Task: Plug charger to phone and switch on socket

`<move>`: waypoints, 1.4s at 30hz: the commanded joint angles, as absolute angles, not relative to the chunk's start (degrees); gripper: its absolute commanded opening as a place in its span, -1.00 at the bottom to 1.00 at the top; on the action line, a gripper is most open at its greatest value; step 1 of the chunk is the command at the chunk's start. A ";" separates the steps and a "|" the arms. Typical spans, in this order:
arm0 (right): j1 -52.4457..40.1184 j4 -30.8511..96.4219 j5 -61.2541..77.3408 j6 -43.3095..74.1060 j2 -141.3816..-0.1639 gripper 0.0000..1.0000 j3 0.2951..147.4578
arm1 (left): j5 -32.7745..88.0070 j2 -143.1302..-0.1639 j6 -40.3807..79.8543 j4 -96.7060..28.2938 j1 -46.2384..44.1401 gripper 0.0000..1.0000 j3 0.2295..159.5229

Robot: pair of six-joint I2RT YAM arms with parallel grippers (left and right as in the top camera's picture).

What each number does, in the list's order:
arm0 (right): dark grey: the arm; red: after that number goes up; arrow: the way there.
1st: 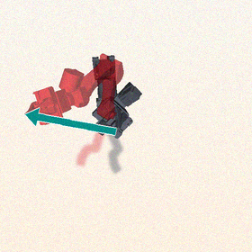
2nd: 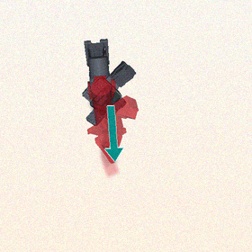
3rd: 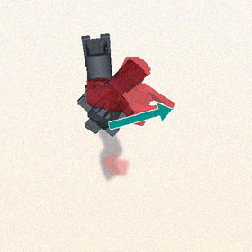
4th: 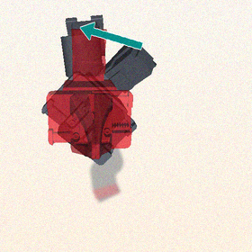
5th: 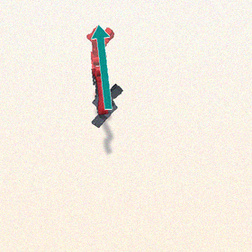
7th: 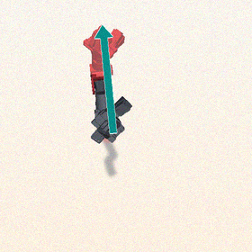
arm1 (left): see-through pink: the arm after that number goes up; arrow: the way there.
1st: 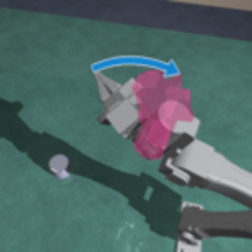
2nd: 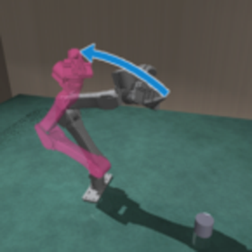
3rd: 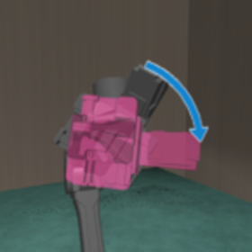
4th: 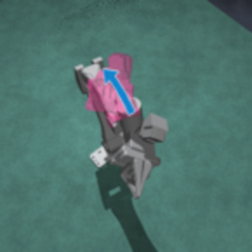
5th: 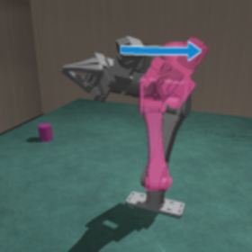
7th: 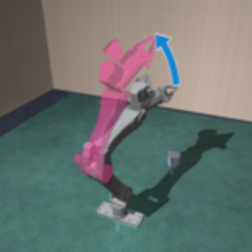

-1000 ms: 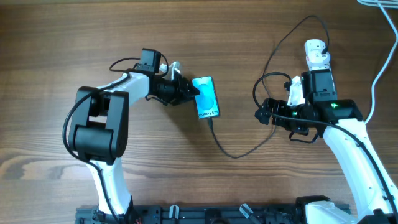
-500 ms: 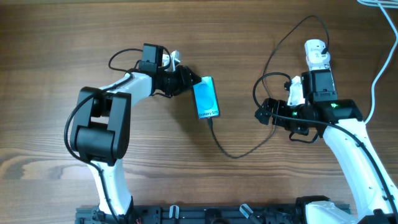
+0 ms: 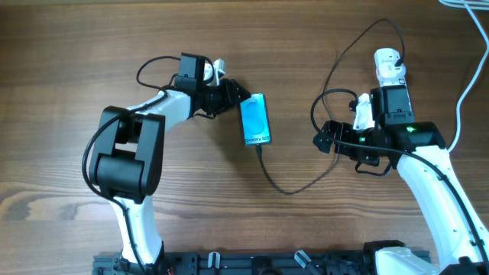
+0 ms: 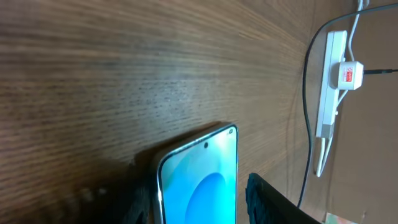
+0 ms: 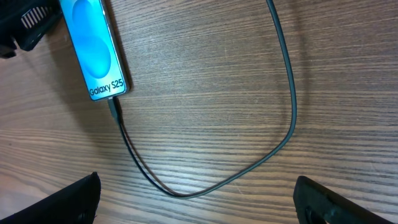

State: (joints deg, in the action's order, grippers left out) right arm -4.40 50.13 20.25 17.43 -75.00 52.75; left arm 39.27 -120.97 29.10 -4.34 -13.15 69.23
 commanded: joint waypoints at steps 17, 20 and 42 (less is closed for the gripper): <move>-4.49 42.87 10.26 16.64 -75.55 0.99 52.75 | 11.53 -68.97 19.70 -53.41 -3.14 0.64 67.18; -4.49 40.49 10.50 21.71 -75.55 0.99 52.75 | 8.25 -61.34 19.70 -63.22 -3.16 0.66 67.07; 14.74 45.74 -2.00 32.75 -82.24 0.65 74.76 | 3.53 -7.01 20.32 -80.42 -3.09 1.00 63.64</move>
